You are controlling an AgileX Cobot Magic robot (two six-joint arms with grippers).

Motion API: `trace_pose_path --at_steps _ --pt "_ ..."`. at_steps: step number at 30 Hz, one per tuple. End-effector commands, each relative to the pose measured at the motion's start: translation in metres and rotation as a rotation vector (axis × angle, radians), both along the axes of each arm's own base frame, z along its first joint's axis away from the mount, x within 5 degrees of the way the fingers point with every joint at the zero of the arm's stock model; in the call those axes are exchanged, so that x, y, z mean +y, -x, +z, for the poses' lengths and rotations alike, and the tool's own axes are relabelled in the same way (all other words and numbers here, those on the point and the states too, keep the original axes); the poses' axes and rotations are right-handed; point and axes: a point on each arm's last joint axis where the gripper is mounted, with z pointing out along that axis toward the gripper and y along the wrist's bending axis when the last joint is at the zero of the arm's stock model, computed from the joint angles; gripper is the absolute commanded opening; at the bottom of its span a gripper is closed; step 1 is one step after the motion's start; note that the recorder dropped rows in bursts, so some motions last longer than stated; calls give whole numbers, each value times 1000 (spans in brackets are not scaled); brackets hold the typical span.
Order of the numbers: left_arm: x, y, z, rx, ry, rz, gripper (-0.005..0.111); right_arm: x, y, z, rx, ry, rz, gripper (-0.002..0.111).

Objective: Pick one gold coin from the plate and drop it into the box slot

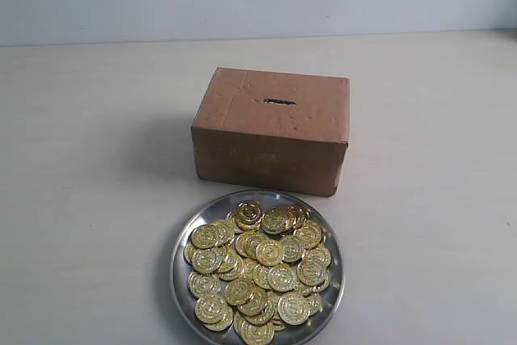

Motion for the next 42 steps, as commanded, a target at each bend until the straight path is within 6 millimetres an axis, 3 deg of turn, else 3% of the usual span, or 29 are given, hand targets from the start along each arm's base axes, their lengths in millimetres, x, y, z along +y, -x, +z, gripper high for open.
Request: trace_pose_path --at_steps 1,25,28,31,34,39,42 --pt "0 0 0 -8 2 4 0 0 0 -1 -6 -2 -6 0" --pt "0 0 0 -8 2 4 0 0 0 0 -16 -1 -7 0" --pt "1 0 0 -24 -66 -8 0 0 0 3 -51 -14 -9 0" --pt "0 0 1 -37 -36 -10 0 1 -1 11 -116 -232 -16 0" --pt "-4 -1 8 -55 181 -5 0 1 -1 18 -170 -549 -33 0" --pt "-3 -2 21 -143 455 38 0 -3 -1 25 -249 -689 -58 0" --pt "-3 -3 22 -152 482 45 0 -4 -1 27 -260 -803 -70 0"
